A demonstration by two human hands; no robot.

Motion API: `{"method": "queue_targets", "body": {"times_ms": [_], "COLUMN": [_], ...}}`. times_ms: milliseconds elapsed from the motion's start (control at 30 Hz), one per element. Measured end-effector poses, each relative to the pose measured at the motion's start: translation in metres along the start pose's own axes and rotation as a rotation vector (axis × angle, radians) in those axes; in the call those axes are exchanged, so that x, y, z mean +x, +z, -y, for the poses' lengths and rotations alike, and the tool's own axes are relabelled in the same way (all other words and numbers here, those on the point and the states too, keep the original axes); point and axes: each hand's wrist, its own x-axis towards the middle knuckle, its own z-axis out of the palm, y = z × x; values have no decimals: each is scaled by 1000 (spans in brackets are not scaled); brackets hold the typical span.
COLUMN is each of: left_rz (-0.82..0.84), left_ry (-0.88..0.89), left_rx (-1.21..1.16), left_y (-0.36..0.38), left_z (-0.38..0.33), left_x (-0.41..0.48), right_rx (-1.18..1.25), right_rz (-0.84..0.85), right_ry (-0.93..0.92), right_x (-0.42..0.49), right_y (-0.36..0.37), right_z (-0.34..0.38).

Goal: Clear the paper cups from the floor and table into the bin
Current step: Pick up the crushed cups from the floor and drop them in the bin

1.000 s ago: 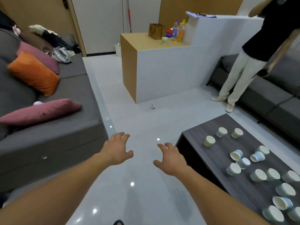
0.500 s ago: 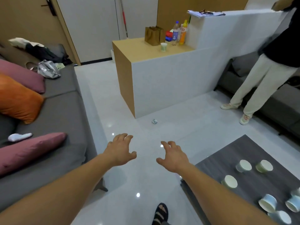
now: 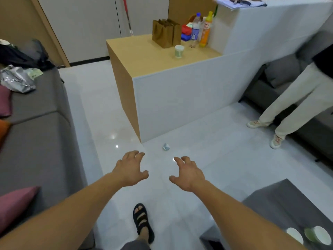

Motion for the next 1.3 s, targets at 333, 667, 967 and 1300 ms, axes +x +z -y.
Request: {"method": "queue_targets", "body": {"times_ms": [333,667,967,1300], "left_rz": [107,251,382,383], "left_ry": [96,-147,-204,-196], "left_rx": [30,-55,-144,-113], "left_y": [-59,-31,117,351], "left_z": [0,-3,-14,86], "left_x": [184,327,508,686], "right_rx": [56,46,131,77], "right_rz": [53,246,383,299], "right_ry": [121,8,111,28], "right_x": [149,339,533,751], "right_y": [-44,-41,76,316], "right_z": [-12,-80,-197,-234]}}
